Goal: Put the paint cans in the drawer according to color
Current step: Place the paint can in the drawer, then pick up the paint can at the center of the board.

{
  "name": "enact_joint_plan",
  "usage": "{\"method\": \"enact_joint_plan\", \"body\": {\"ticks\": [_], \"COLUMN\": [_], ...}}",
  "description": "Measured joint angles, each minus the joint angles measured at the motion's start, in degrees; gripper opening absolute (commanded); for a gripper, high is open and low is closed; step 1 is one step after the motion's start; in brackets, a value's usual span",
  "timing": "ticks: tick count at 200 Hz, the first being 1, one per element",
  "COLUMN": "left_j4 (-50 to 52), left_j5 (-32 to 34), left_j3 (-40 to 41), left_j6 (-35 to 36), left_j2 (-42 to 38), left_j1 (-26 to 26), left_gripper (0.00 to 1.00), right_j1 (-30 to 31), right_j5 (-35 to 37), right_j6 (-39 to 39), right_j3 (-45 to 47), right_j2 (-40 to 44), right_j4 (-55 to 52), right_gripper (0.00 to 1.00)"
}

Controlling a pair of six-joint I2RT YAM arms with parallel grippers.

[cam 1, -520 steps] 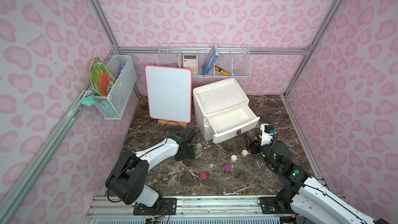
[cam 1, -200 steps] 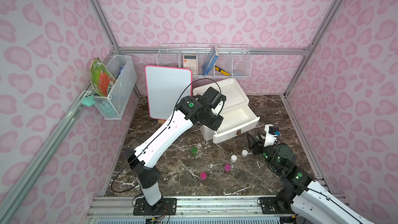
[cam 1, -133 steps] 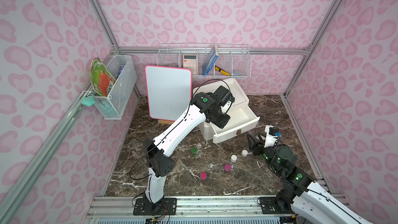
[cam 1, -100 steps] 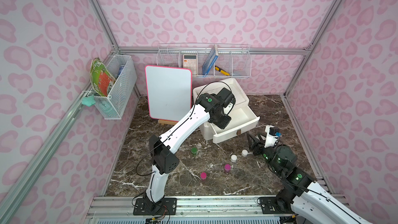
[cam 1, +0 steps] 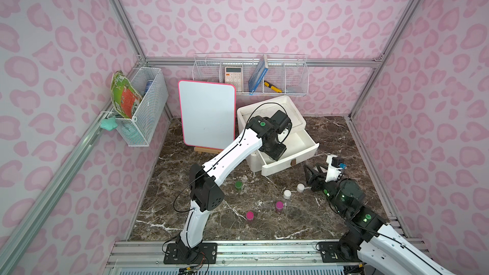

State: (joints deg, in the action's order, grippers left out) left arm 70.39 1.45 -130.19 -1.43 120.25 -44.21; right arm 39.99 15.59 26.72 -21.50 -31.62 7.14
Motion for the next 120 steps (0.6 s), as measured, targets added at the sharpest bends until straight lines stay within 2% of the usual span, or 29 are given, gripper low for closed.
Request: {"method": "enact_joint_plan", "body": {"ticks": [27,41,53,65,82,101,120], "left_j4": [-1.5,-3.8,-7.9,-13.6,-25.2,-36.0,-38.3], "left_j5": [0.8,1.3,2.7,4.7,9.3,15.6,21.2], "left_j3": [-2.0,-1.0,3.5,12.5,31.4,52.1,63.2], "left_j6": [-1.5,-2.5,-4.3,-6.2,-8.9,-13.7,-20.6], "left_j2": [-2.8,-7.5,-13.6,-21.5,-35.3,-51.4,-63.2], "left_j1": [-0.1,-0.2,-0.3,-0.3,-0.2,1.6,6.2], "left_gripper": [0.59,0.6,0.6,0.6,0.6,0.6,0.59], "right_j1": [0.0,0.0,0.2,1.1,5.4,14.6,22.9], "right_j5": [0.2,-0.2,-1.5,-3.1,-3.8,-2.5,-1.2], "right_j6": [-0.5,-1.8,-3.1,-4.5,-6.8,-10.4,-13.8], "right_j3": [-1.9,-4.4,-8.0,-12.8,-21.1,-31.8,-41.9], "right_j2": [0.0,-1.2,-3.4,-6.8,-13.6,-23.8,-35.0], "right_j4": [-1.8,-3.5,-5.0,-7.1,-10.5,-14.6,-19.1], "right_gripper": [0.66,0.61,0.58,0.57,0.57,0.59,0.62]}}
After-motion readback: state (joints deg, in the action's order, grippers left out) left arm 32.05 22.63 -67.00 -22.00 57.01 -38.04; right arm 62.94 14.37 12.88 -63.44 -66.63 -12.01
